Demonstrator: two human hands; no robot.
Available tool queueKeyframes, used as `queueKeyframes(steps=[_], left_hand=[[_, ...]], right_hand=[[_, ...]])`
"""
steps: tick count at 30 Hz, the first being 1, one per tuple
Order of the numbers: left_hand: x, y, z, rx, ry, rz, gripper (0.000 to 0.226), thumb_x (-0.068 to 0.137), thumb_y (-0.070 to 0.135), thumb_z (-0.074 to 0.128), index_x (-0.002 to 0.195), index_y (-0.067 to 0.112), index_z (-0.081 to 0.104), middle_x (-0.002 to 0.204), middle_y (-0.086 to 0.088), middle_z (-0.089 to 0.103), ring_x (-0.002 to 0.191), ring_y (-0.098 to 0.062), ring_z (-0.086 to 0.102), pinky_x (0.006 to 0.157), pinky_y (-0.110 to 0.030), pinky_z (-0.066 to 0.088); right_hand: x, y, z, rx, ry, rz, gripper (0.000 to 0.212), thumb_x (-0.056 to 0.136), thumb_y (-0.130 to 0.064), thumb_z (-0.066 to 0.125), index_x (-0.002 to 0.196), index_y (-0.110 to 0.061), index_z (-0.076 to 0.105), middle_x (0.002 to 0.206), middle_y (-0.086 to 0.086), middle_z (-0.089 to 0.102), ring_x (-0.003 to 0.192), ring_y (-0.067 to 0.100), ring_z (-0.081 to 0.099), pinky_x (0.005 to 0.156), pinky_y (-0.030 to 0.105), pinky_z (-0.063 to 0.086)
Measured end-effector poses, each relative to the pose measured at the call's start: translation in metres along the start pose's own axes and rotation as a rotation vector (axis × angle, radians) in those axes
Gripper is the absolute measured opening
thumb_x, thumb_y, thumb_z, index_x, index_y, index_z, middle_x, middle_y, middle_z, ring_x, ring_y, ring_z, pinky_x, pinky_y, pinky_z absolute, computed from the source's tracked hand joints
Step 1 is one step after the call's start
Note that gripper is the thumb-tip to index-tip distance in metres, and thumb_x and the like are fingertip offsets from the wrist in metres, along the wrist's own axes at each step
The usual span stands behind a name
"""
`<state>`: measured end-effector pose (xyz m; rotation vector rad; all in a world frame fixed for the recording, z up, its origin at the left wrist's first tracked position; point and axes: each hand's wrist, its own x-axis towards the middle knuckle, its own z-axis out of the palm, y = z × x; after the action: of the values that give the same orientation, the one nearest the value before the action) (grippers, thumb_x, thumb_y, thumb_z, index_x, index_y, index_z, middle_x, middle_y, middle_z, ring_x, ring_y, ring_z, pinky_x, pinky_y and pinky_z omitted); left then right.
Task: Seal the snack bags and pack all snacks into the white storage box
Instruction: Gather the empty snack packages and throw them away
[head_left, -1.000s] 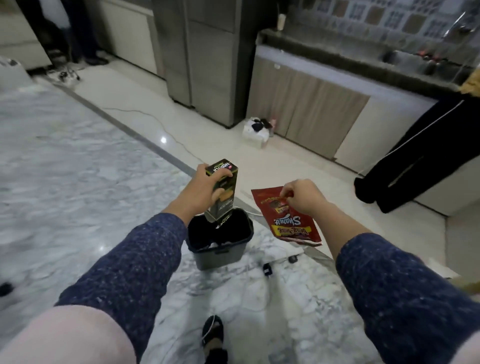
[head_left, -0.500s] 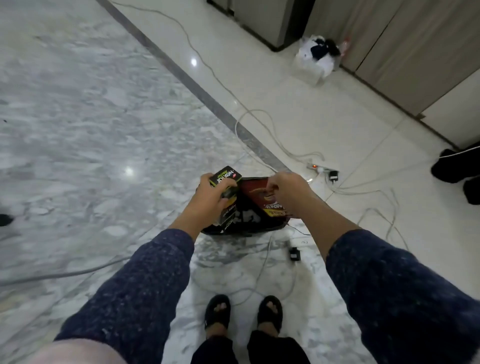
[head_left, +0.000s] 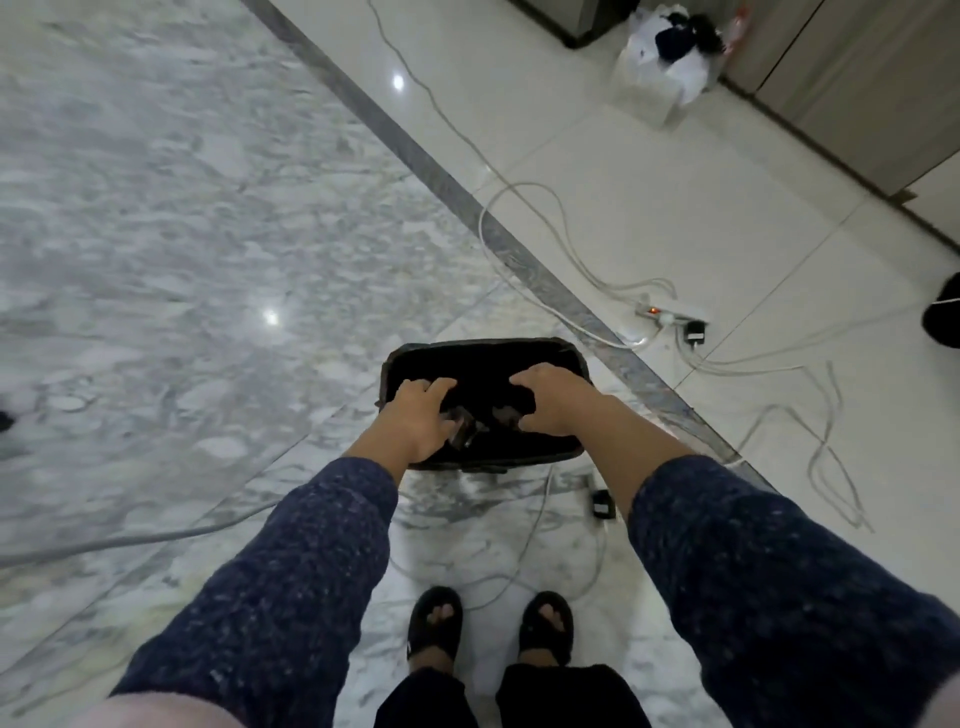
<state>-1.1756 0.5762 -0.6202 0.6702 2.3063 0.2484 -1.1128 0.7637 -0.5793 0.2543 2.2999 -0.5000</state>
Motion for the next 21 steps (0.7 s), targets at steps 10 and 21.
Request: queueKeyframes(steps=[10, 21], left_hand=[[-0.083, 0.154, -0.204, 0.255, 0.136, 0.126, 0.051, 0.098, 0.036, 0.043, 0.141, 0.009, 0.035, 0.142, -0.015, 0.037, 0.130, -0.031, 0.039, 0.103, -0.041, 0.039], [-0.193, 0.350, -0.378, 0.322, 0.588, 0.563, 0.043, 0.092, 0.039, 0.051, 0.118, 0.004, 0.053, 0.119, -0.016, 0.051, 0.114, -0.034, 0.050, 0.090, -0.040, 0.042]], right_hand=[[-0.169, 0.000, -0.180, -0.070, 0.248, 0.135, 0.062, 0.089, -0.037, 0.057, 0.140, -0.005, 0.040, 0.144, 0.014, 0.043, 0.130, 0.031, 0.044, 0.106, 0.039, 0.040], [-0.415, 0.007, -0.315, -0.044, 0.784, 0.394, 0.031, 0.089, -0.035, 0.052, 0.086, -0.004, 0.051, 0.090, 0.011, 0.054, 0.101, 0.034, 0.059, 0.071, 0.030, 0.040]])
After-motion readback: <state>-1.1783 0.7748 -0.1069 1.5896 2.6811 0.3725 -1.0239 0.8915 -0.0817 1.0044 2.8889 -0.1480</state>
